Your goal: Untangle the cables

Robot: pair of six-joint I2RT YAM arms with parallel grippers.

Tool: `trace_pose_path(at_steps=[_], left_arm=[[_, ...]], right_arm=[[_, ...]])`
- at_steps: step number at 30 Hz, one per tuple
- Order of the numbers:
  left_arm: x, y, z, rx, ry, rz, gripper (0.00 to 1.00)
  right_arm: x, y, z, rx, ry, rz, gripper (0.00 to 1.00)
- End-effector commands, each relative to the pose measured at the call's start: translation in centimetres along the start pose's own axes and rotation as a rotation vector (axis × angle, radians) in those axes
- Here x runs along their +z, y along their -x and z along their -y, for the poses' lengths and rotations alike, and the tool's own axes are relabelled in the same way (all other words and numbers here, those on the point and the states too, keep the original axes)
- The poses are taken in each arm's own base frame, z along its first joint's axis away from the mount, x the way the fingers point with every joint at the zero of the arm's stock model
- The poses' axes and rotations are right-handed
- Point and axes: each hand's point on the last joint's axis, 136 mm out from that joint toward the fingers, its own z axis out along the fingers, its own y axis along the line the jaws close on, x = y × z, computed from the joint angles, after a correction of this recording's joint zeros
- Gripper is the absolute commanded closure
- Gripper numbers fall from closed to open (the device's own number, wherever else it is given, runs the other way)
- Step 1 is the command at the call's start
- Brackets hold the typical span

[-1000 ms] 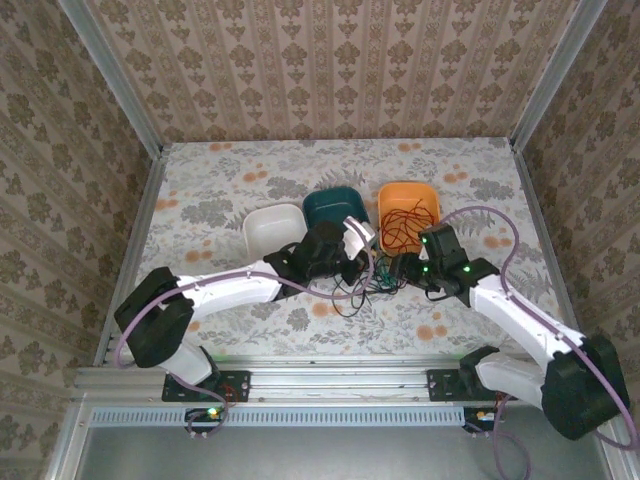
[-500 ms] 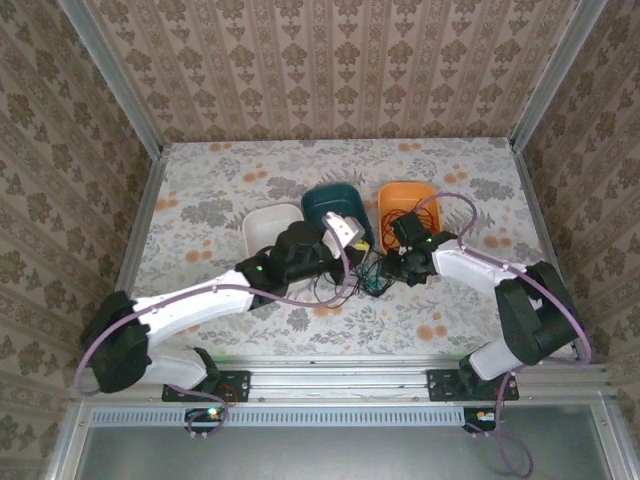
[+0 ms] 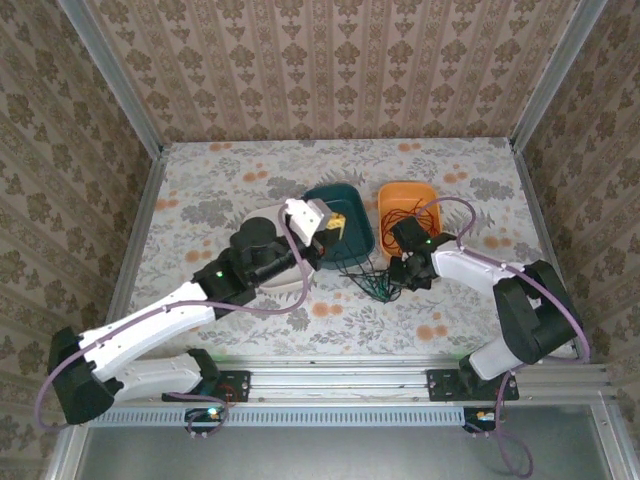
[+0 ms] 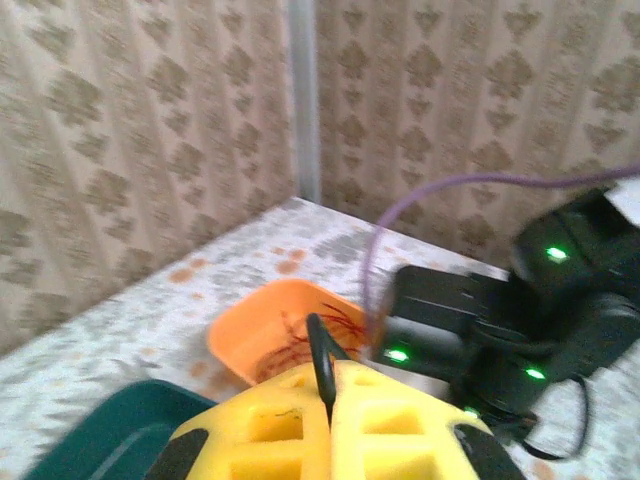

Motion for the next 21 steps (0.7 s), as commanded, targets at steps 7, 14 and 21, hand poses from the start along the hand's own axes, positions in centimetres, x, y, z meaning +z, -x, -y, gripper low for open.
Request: trace_pose_path(at_steps=[7,14,21], left_arm=[[-7.4,9.3,-11.3,-0.029,0.477,0.238,1.0],[-10.1,10.1,-15.7,-0.062,0.632,0.251,1.0],[-13.3,11.5,-19.4,-0.092,0.805,0.282,1.0]], right_arm=[[-0.2,-2.6,5.0,0.103,-0.104,-0.039,1.0],[-0.2,-2.9,6.3,0.141,-0.119,-0.04,1.0],[-0.7,-2.9,7.2,0.168,-0.127,-0.017,1.0]])
